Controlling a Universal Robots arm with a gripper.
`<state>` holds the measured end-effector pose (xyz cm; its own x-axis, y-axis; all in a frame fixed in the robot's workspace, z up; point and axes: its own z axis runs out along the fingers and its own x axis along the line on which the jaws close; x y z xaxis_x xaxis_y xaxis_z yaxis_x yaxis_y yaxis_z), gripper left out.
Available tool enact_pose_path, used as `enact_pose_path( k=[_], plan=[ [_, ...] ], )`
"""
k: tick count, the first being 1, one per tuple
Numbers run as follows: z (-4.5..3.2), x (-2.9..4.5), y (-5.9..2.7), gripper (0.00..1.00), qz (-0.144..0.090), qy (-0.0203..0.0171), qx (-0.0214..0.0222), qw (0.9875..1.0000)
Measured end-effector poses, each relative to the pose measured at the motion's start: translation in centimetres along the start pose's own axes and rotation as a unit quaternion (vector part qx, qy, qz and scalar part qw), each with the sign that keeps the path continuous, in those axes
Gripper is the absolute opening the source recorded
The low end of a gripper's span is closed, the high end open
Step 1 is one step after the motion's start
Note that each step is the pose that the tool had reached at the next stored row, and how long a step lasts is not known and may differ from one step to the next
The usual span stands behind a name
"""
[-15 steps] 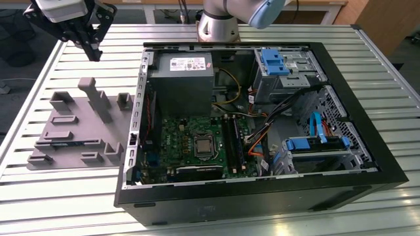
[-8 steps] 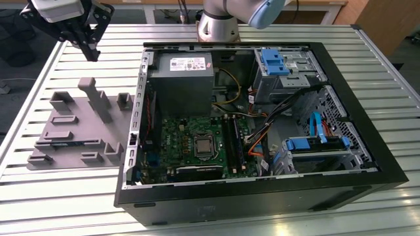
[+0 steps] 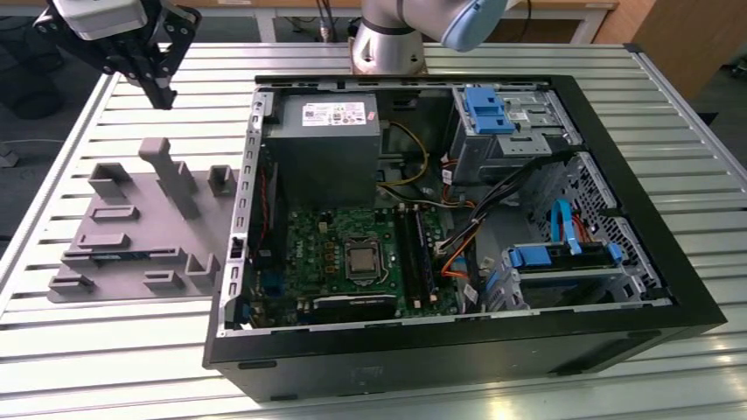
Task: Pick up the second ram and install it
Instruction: 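Reach for the second ram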
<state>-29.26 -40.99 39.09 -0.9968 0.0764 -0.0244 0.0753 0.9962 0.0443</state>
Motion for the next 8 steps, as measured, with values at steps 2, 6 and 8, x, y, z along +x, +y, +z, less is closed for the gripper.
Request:
enact_pose_path(
  k=[2, 6, 8],
  plan=[
    [-0.01, 0.35, -0.03, 0.11, 0.0, 0.0, 0.0, 1.0],
    [-0.02, 1.11, -0.27, 0.11, 0.0, 0.0, 0.0, 1.0],
    [-0.01, 1.47, -0.48, 0.11, 0.0, 0.0, 0.0, 1.0]
  ],
)
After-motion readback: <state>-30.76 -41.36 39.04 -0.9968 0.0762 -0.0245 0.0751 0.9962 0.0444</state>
